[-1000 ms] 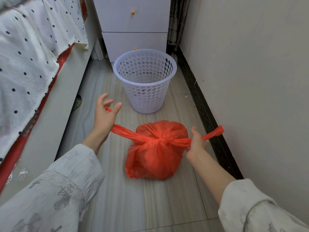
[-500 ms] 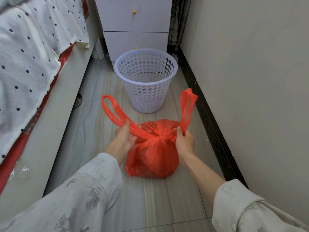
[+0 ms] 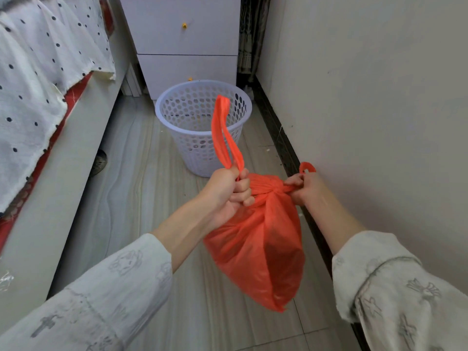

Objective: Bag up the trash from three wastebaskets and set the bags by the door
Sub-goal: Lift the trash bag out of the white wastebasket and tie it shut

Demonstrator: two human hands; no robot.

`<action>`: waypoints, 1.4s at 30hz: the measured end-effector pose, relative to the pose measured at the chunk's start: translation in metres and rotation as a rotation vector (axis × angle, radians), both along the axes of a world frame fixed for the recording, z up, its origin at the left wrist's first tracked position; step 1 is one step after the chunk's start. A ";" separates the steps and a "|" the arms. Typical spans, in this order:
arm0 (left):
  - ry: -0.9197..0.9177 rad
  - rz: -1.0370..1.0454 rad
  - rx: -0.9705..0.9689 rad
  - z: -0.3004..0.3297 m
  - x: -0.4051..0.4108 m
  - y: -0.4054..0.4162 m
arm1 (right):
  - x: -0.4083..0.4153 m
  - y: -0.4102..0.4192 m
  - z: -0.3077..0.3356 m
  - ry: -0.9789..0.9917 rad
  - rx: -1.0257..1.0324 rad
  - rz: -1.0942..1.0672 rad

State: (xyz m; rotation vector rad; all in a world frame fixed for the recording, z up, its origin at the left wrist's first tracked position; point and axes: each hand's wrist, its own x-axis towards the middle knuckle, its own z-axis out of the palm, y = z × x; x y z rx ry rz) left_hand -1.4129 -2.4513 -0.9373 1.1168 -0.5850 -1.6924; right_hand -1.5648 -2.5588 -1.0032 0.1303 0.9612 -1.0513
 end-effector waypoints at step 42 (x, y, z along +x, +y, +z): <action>-0.442 0.072 0.015 -0.027 0.084 -0.010 | 0.072 0.074 0.016 1.050 -0.905 1.371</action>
